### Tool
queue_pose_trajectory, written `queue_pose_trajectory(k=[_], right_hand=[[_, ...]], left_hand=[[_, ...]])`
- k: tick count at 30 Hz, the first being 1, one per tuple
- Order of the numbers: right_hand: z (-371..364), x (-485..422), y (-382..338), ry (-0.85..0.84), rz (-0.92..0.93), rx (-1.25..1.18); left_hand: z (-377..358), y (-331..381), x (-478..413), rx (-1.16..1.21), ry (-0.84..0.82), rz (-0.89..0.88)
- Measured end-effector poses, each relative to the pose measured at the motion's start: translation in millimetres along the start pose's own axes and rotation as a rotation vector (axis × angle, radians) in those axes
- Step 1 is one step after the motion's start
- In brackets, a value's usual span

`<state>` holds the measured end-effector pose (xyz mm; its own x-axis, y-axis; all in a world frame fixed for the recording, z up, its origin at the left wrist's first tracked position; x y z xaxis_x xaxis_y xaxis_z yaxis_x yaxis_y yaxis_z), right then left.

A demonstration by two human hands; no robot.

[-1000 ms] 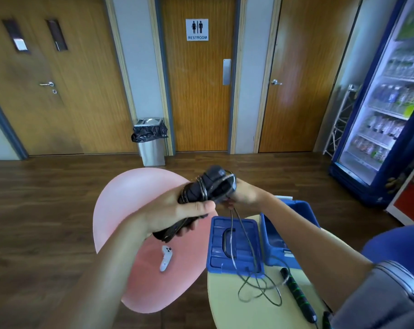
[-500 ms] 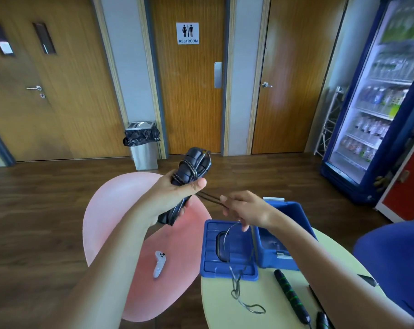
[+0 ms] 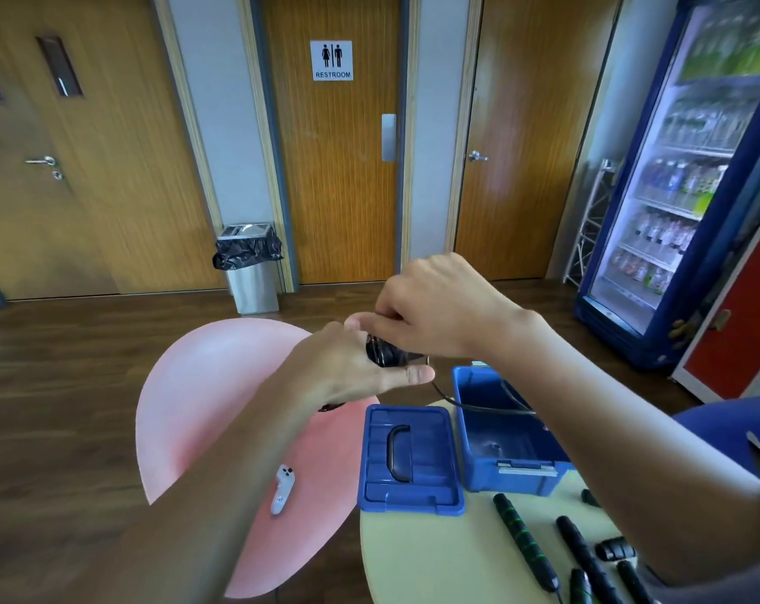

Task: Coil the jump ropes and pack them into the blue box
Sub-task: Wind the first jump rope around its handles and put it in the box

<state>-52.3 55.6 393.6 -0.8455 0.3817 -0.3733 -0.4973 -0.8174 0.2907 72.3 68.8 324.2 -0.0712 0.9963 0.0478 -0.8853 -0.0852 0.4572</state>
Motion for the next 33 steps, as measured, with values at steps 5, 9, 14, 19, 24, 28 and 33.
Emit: queue_pose_trajectory(k=[5, 9, 14, 19, 24, 28, 33], right_hand=[[-23, -15, 29, -0.125, -0.053, -0.744], [-41, -5, 45, -0.144, -0.189, -1.186], [-68, 5, 55, -0.041, -0.346, -1.528], [-94, 28, 47, 0.16, -0.496, -1.71], [-97, 38, 23, 0.075, -0.71, -1.71], [-96, 49, 20, -0.001, -0.734, -1.626], [-90, 60, 17, -0.113, -0.774, -1.498]], left_hand=[[-2, 13, 8, 0.277, -0.186, -0.352], [2, 14, 15, 0.463, -0.256, -0.417], [-3, 13, 8, 0.664, -0.178, -0.363], [-10, 14, 3, 0.842, -0.126, -0.326], [-13, 15, 3, 0.964, -0.17, -0.325], [-17, 10, 1, 1.02, -0.167, -0.263], [-19, 5, -3, 1.048, -0.144, -0.17]])
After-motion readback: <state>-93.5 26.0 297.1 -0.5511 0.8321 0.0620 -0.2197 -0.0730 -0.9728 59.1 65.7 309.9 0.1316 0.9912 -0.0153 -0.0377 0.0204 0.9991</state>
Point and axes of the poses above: each hand's wrist, its own x-axis away from the middle knuckle, its own z-axis out of the back of the hand, y = z × x, the point moved 2 cm from there along -x, towards the middle knuckle, and after that the axes turned 5 degrees about z, right-handed, at the moved point
